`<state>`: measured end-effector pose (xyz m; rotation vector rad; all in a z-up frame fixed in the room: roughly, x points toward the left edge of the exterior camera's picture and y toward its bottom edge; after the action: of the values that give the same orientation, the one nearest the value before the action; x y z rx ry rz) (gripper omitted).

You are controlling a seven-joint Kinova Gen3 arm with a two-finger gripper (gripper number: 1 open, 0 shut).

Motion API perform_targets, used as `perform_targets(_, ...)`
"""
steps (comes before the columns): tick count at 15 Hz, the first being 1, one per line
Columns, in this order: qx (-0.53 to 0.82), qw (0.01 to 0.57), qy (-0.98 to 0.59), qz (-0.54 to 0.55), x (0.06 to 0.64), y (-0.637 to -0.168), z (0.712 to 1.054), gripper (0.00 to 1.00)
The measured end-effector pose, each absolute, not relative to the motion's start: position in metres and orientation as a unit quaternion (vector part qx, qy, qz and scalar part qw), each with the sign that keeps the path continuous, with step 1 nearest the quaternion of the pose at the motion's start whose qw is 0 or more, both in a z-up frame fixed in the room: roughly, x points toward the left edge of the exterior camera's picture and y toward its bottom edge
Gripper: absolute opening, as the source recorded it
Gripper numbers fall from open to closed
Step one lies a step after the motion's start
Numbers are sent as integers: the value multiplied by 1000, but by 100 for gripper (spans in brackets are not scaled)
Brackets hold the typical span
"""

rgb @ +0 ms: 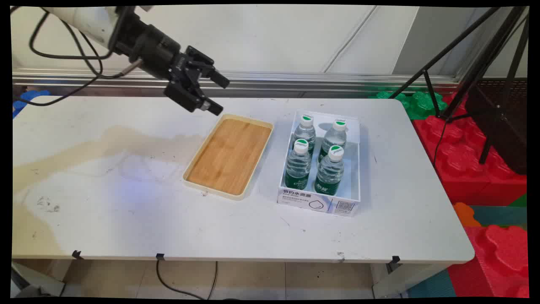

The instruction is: Pick up the green bottle from the white box

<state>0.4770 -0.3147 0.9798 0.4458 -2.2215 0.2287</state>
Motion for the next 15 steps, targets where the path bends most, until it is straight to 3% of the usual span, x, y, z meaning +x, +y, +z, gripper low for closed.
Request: perform_targets(15,171,401,-894,104,393,-398,904,100)
